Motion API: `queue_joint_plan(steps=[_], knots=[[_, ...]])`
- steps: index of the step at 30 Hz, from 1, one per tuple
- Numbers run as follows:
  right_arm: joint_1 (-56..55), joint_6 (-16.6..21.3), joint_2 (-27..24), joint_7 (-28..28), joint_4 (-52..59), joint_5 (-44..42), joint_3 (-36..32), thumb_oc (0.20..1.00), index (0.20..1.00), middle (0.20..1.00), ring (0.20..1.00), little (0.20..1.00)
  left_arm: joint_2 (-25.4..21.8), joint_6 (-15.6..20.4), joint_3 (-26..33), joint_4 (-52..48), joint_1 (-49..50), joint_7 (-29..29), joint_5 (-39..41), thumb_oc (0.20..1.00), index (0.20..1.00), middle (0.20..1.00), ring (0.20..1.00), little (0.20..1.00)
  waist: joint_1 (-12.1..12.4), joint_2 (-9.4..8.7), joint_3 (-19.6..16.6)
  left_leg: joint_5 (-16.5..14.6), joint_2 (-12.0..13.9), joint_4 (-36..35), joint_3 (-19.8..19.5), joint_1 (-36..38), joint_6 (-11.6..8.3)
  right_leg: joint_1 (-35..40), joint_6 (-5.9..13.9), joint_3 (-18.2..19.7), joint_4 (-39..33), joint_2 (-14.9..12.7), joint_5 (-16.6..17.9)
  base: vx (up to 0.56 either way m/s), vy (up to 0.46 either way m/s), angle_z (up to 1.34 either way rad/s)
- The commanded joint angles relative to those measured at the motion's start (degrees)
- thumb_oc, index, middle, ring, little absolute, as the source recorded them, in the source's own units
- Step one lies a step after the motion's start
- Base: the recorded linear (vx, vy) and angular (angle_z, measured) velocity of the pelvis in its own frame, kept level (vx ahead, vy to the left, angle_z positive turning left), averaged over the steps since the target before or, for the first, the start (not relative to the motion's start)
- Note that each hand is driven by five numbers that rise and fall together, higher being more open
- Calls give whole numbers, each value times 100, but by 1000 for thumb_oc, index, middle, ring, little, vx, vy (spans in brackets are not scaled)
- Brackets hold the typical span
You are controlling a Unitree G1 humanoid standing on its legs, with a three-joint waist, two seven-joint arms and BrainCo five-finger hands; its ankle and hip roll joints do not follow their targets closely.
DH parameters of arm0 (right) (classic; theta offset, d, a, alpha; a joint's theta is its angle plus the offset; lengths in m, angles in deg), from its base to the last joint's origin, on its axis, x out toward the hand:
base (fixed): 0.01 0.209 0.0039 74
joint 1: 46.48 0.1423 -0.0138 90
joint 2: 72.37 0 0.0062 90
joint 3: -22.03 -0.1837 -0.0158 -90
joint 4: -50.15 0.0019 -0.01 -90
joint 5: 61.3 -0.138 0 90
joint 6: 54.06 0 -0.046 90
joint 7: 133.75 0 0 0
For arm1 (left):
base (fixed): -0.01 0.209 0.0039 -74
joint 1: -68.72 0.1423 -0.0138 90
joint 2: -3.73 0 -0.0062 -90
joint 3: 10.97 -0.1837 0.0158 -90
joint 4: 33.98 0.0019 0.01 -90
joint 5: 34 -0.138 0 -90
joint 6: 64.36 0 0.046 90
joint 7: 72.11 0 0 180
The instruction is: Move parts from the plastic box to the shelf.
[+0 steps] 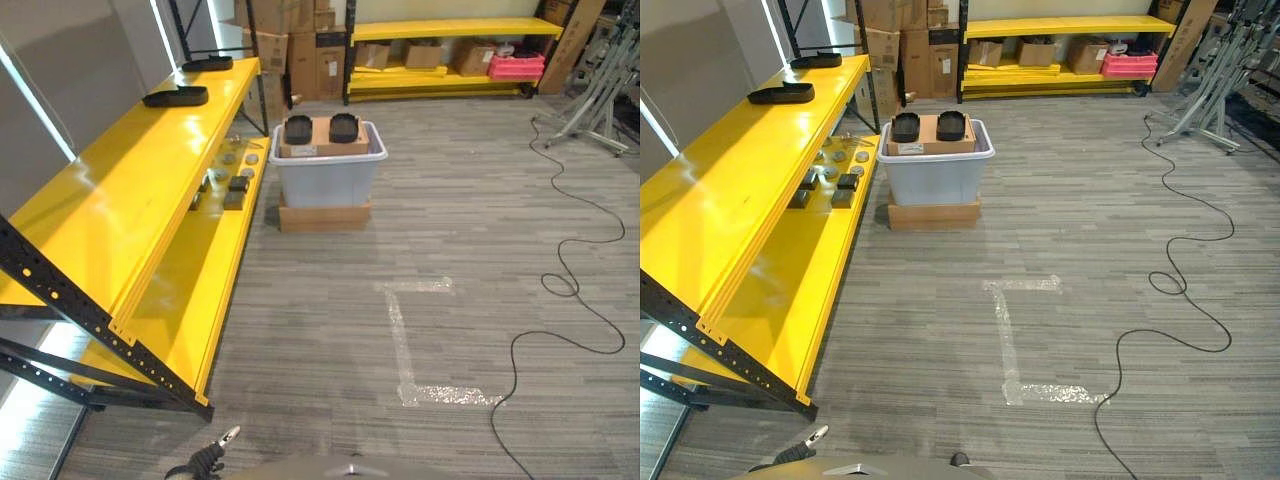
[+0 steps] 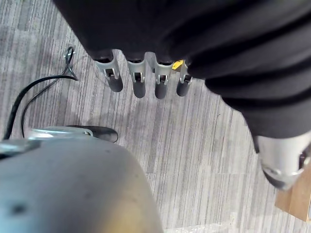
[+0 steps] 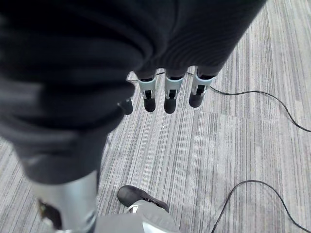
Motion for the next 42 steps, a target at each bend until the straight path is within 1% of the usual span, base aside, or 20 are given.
queue_joint_plan(steps=[1, 3, 4, 7, 11, 18, 20, 28, 30, 33, 35, 37, 39, 40, 42], knots=[[208, 63, -35, -37, -332, 14, 242, 1000, 1000, 1000, 1000, 1000, -107, 63, 103, 220, -238, -7, -298, 1000, 1000, 1000, 1000, 1000, 19, -168, -13, -6, -199, -270, 161, -244, 4, 472, 588, -81, -475, -254, 73, 0, 0, 0], [212, 75, -31, -28, -339, 0, 249, 1000, 1000, 1000, 1000, 1000, -108, 101, 98, 247, -244, -275, -432, 1000, 1000, 1000, 1000, 1000, 11, -167, -16, 3, -198, -270, 168, -252, 4, 466, 587, -72, -475, -250, 80, 0, 0, 0], [233, 58, -16, -36, -335, -47, 305, 1000, 1000, 1000, 1000, 1000, -132, -30, 106, 281, -270, -420, -379, 1000, 1000, 1000, 1000, 1000, 0, -171, -19, 10, -196, -270, 171, -256, 0, 461, 586, -52, -473, -249, 86, 0, 0, 0], [235, -22, -12, 1, -308, -92, 313, 1000, 1000, 1000, 1000, 1000, -132, -47, 152, 314, -309, -509, -395, 1000, 1000, 1000, 1000, 1000, -7, -174, -34, 15, -201, -270, 161, -264, -1, 464, 586, -43, -487, -244, 92, 0, 0, 0], [235, -43, 16, 8, -349, -246, 278, 1000, 1000, 1000, 1000, 1000, -130, -104, 208, 355, -308, -514, -414, 1000, 1000, 1000, 1000, 1000, -9, -168, -43, 37, -199, -270, 151, -268, -7, 461, 587, -39, -480, -242, 102, 0, 0, 0], [242, -35, 44, -26, -311, -89, 301, 1000, 1000, 1000, 1000, 1000, -74, -151, 215, 405, -277, -558, -396, 1000, 1000, 1000, 1000, 1000, -21, -173, -28, 35, -184, -270, 164, -270, -9, 453, 576, -41, -462, -235, 92, 0, 0, 0], [245, -83, 53, -24, -287, -118, 336, 1000, 1000, 1000, 1000, 1000, -68, -140, 218, 426, -274, -532, -443, 1000, 1000, 1000, 1000, 1000, -32, -175, -27, 33, -179, -270, 178, -267, -7, 451, 567, -28, -458, -232, 87, 17, 7, 0], [210, -61, 49, -2, -319, -205, 284, 1000, 1000, 1000, 1000, 1000, -61, 23, 262, 454, -267, -708, -404, 1000, 1000, 1000, 1000, 1000, -39, -190, 0, 20, -195, -270, 176, -240, 10, 446, 568, -9, -399, -249, 60, 8, 6, 0], [219, -43, 35, 16, -372, -494, 174, 1000, 1000, 1000, 1000, 1000, -58, 33, 328, 460, -277, -842, -409, 1000, 1000, 1000, 1000, 1000, -15, -200, 11, 18, -222, -270, 145, -221, 32, 450, 568, -6, -376, -257, 61, 59, 50, -1], [229, -28, 31, 1, -384, -620, 136, 1000, 1000, 1000, 1000, 1000, -59, 47, 334, 473, -268, -835, -421, 1000, 1000, 1000, 1000, 1000, -3, -206, 14, 16, -234, -270, 128, -213, 42, 449, 566, 1, -355, -262, 54, 31, 28, 0], [242, -111, 6, 16, -379, -794, 52, 1000, 1000, 1000, 1000, 1000, -47, 70, 353, 478, -255, -831, -412, 1000, 1000, 1000, 1000, 1000, 11, -214, 18, 4, -253, -270, 124, -194, 67, 446, 571, 12, -316, -278, 41, 54, 53, -1], [266, -272, -3, 90, -431, -1047, -25, 1000, 1000, 1000, 1000, 1000, -50, 42, 364, 495, -275, -831, -389, 1000, 1000, 1000, 1000, 1000, 18, -219, 20, -10, -273, -270, 127, -178, 95, 423, 573, 34, -261, -294, 28, 56, 64, -3], [286, -285, -25, 137, -477, -1131, -128, 1000, 1000, 1000, 1000, 1000, -57, 49, 360, 520, -288, -818, -415, 1000, 1000, 1000, 1000, 1000, 25, -217, 34, -24, -295, -270, 119, -160, 131, 401, 577, 51, -185, -320, 5, 69, 84, -3], [287, -363, -24, 165, -498, -1323, -215, 1000, 1000, 1000, 1000, 1000, -84, 26, 381, 509, -287, -766, -414, 1000, 1000, 1000, 1000, 1000, 22, -200, 46, -34, -327, -270, 111, -151, 183, 346, 584, 90, -39, -349, -33, 61, 83, -2], [295, -383, -31, 175, -507, -1355, -249, 1000, 1000, 1000, 1000, 1000, -94, 21, 381, 504, -286, -766, -437, 1000, 1000, 1000, 1000, 1000, 21, -190, 55, -35, -335, -270, 109, -147, 203, 315, 583, 109, 37, -359, -57, 43, 78, -2]])
